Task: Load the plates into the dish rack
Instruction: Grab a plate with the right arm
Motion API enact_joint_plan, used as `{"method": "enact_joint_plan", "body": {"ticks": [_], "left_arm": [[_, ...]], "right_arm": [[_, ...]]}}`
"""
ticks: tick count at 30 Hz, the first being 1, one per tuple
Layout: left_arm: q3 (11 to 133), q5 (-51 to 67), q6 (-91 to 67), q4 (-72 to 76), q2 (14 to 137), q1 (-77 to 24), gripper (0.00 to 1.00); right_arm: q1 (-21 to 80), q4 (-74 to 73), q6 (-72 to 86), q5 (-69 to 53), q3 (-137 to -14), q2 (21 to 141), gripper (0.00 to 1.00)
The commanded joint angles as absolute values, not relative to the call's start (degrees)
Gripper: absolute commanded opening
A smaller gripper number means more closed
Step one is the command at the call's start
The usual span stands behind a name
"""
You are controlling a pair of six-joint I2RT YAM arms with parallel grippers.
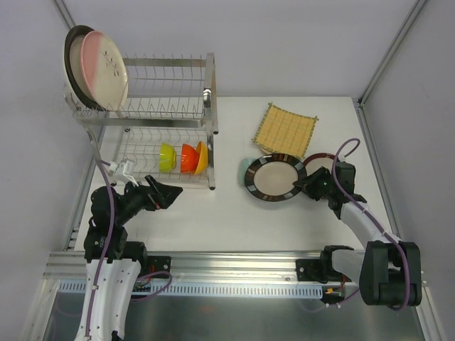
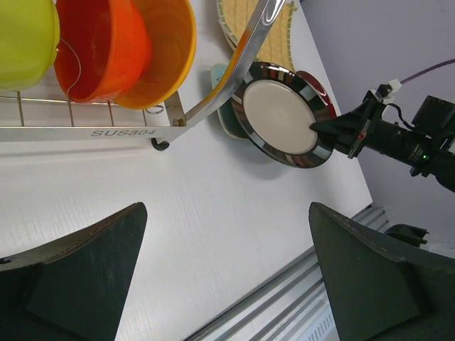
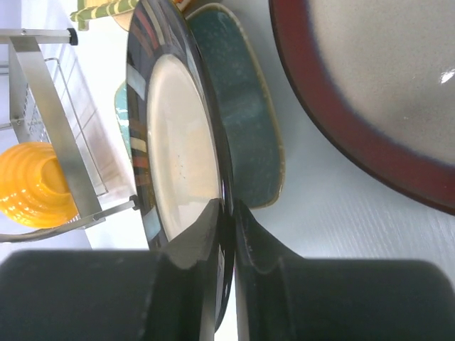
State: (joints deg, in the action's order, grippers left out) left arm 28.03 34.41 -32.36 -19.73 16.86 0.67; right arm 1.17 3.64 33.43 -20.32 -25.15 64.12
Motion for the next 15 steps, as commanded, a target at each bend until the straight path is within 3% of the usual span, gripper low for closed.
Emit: {"method": "enact_joint_plan", "body": {"ticks": [1, 9, 15], "left_arm": [[30.32, 37.09, -36.55, -16.09, 16.96, 0.18, 0.99], [31.20, 34.47, -41.04, -11.79, 19.95, -5.61, 0.99], [31.99, 25.06, -43.50, -7.66, 25.04, -18.18, 0.99]], "right_arm": [[1.32, 0.26, 29.62, -20.47, -26.10, 60.56, 0.01], [1.32, -2.37, 28.21, -25.30, -29.18, 55.90, 0.01], [1.32, -1.67, 27.42, -30.13, -30.67, 53.88, 0.01]]}}
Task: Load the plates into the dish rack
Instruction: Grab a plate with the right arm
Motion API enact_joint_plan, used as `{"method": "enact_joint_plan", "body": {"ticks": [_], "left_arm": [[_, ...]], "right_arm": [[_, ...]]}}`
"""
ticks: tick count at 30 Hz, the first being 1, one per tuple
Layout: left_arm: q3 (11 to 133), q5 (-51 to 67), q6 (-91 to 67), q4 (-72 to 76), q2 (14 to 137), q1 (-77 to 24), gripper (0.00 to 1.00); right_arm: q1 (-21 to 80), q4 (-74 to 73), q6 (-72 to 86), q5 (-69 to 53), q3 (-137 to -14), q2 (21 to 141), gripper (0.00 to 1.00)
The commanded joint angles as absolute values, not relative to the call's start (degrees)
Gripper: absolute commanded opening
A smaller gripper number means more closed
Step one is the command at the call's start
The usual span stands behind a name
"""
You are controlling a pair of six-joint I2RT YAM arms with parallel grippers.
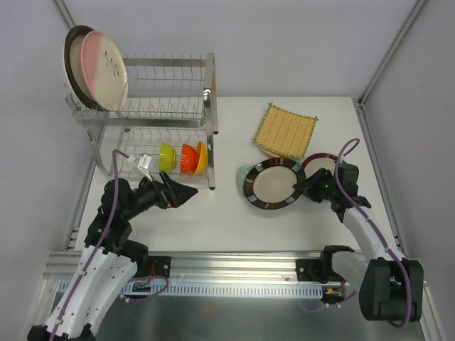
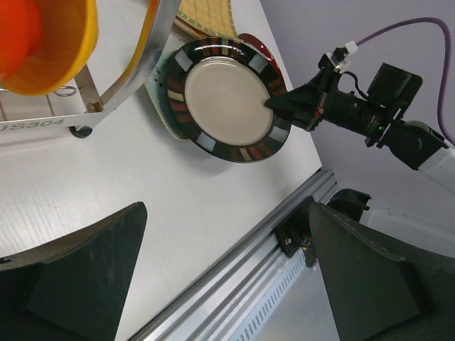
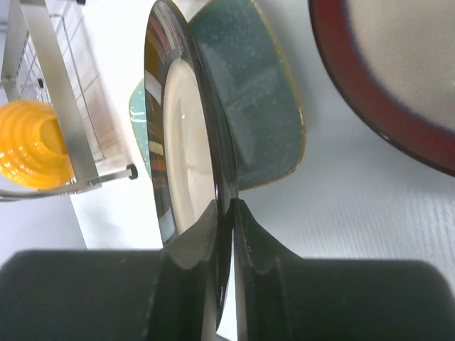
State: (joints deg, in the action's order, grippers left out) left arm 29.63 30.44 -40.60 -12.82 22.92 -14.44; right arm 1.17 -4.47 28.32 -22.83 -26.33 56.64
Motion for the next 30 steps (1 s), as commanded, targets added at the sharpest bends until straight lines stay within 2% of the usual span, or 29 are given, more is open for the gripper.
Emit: {"method": "enact_joint_plan", "body": {"ticks": [1, 17, 25, 30], "left_arm": [[32.17, 22.79, -43.85, -6.17, 26.96, -21.15, 0.99], [36.30, -2.10, -46.58, 1.84, 43.59, -44.29, 0.99], [38.76, -16.76, -49.92, 2.81, 48.69, -52.46, 0.96], [40.52, -20.13, -50.62, 2.73, 52.28, -54.75, 0.93]], "right_arm": [[1.32, -1.58, 27.42, -30.67, -30.93, 53.70, 0.01], [1.93, 3.33, 27.95, -45.61, -34.10, 50.45, 0.01], [4.83, 17.91, 34.53, -52.90, -31.91, 49.66, 0.00], [6.68, 25.21, 37.87, -55.19, -30.85, 49.39, 0.00]]}}
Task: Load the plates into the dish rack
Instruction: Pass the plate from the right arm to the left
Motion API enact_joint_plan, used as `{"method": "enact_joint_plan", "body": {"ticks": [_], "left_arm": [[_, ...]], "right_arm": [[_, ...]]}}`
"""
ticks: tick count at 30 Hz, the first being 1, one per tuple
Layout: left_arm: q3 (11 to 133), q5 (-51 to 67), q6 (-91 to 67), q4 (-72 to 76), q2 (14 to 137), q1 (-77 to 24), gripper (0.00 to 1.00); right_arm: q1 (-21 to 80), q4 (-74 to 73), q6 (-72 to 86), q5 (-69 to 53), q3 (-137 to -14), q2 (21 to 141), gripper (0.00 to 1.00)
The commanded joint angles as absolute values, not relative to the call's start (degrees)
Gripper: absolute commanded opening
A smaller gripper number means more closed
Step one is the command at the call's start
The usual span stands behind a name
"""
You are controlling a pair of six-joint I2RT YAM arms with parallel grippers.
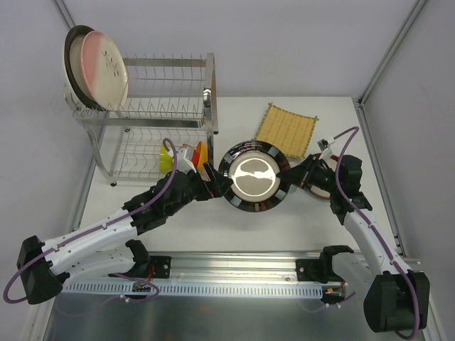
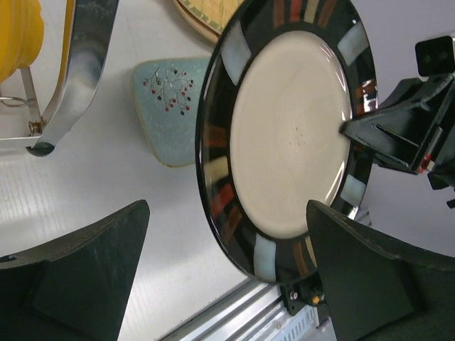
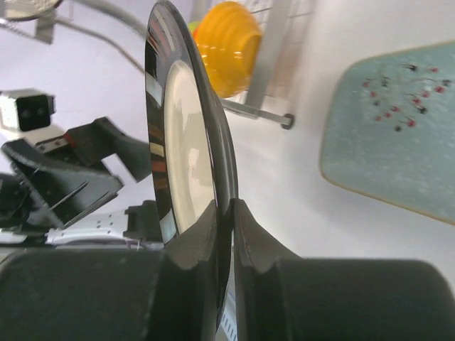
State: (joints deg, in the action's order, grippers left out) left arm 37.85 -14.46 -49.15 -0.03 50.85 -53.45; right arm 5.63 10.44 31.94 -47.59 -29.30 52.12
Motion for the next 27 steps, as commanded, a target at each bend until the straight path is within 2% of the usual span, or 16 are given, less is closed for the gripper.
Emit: {"method": "enact_joint_plan", "body": {"ticks": [1, 5, 12, 21, 27], "left_arm": [[40.95, -20.56, -50.71, 2.81, 52.64, -55.10, 0.93], [41.31, -21.71, -51.77, 3.25, 53.88, -56.07, 0.87], [39.73, -21.10, -52.03, 6.14, 53.61, -56.78, 0.66], [38.32, -18.55, -51.86, 10.46, 54.40, -57.04, 0.52], [36.92, -17.84, -50.98, 13.70, 53.53, -57.39, 0.32]], "right_arm": [[6.85, 25.83, 38.14, -55.37, -30.68, 49.39, 0.01], [7.91, 27.68, 38.76, -55.72, -30.32, 49.39, 0.01], [8.35, 31.55, 40.87, -56.16, -29.44, 50.10, 0.01], [8.61, 31.82, 41.04, -56.08, -29.36, 50.01, 0.01], [8.44, 31.29, 40.52, -55.72, -29.00, 50.01, 0.00]]}}
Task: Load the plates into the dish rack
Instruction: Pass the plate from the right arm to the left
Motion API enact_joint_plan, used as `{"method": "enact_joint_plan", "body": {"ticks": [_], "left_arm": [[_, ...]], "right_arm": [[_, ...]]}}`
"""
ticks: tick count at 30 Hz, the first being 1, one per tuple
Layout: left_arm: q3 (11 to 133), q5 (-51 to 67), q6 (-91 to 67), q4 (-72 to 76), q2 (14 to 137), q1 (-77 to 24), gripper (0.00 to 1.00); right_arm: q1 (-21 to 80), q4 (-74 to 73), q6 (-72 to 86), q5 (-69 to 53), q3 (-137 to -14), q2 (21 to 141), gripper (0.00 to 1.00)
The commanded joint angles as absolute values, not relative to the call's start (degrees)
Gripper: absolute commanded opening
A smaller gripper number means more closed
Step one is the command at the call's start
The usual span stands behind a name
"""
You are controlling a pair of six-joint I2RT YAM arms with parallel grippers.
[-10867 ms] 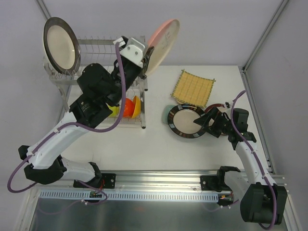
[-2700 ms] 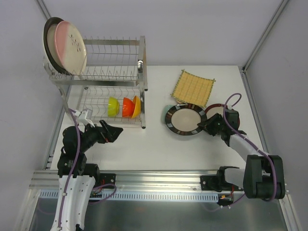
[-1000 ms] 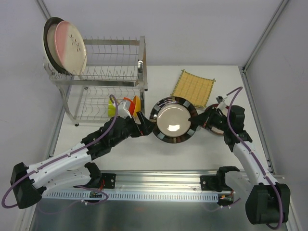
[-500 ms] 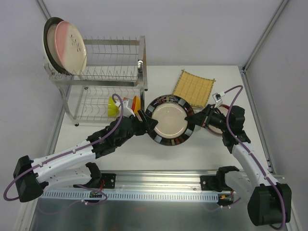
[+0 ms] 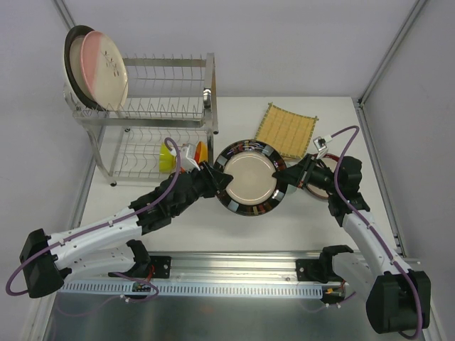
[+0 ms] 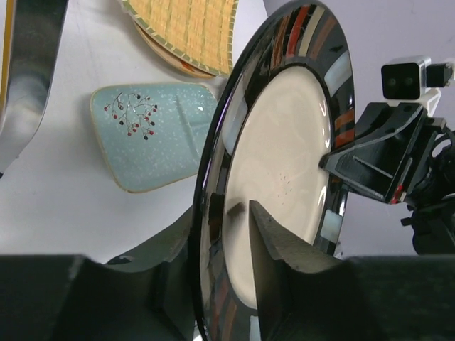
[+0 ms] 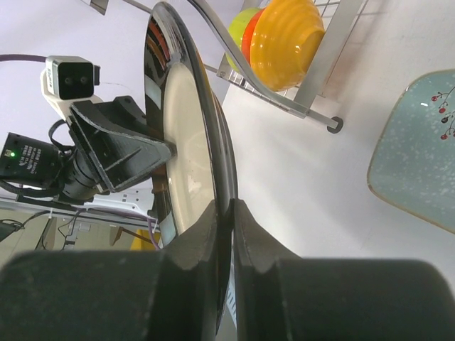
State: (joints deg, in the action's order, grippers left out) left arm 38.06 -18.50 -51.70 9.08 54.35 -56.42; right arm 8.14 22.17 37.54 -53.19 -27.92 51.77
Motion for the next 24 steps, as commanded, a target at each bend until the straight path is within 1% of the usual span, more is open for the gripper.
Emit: {"method": "enact_joint_plan", "body": {"ticks": [1, 2, 5, 6, 9, 11, 15, 16, 17, 18, 20, 21, 23, 24], "left_arm": [[36.57, -17.67, -50.37, 15.02, 53.18, -57.39, 0.29], [36.21, -17.67, -50.27, 15.46, 52.56, -57.48, 0.24], [35.42, -17.93, -49.31, 15.91, 51.25, -57.48, 0.13], [35.16, -18.10, -49.05, 16.00, 50.89, -57.48, 0.08], [34.46, -18.19, -47.38, 16.96, 49.31, -57.48, 0.00], [34.28, -18.02, -45.62, 17.84, 48.35, -57.48, 0.00], [34.98, -17.05, -42.37, 18.46, 47.46, -57.48, 0.00], [35.24, -16.62, -40.97, 18.54, 47.20, -57.48, 0.00], [35.51, -16.35, -40.35, 18.46, 47.11, -57.48, 0.00], [36.03, -16.17, -39.65, 18.63, 47.02, -57.48, 0.00], [36.56, -15.21, -37.62, 19.16, 46.93, -57.48, 0.00], [36.82, -14.94, -37.01, 19.25, 46.85, -57.48, 0.00], [37.87, -13.89, -34.55, 19.42, 46.76, -57.48, 0.00], [38.23, -13.54, -33.67, 19.34, 46.67, -57.48, 0.00]], "right_arm": [[8.52, 31.20, 40.43, -55.64, -28.83, 50.01, 0.01], [8.53, 30.94, 40.26, -55.55, -28.83, 50.10, 0.00], [8.53, 27.96, 38.06, -55.11, -29.00, 50.01, 0.01], [8.53, 27.34, 37.53, -55.11, -29.00, 50.01, 0.02], [8.53, 24.44, 34.99, -54.76, -28.92, 50.01, 0.06], [8.53, 21.89, 32.70, -54.06, -28.83, 49.92, 0.09], [8.53, 17.59, 29.27, -52.74, -28.92, 49.92, 0.25], [8.53, 15.84, 28.57, -51.95, -29.00, 50.01, 0.35], [8.53, 14.60, 27.26, -51.42, -29.18, 50.01, 0.40], [8.53, 12.94, 26.38, -50.81, -29.79, 50.10, 0.48], [8.53, 9.76, 24.62, -49.84, -30.23, 50.19, 0.56], [8.53, 8.45, 24.26, -49.66, -30.50, 50.19, 0.65], [8.53, 7.04, 23.47, -48.52, -30.93, 50.10, 0.75], [8.53, 6.16, 22.68, -48.08, -31.20, 50.18, 0.82]]}}
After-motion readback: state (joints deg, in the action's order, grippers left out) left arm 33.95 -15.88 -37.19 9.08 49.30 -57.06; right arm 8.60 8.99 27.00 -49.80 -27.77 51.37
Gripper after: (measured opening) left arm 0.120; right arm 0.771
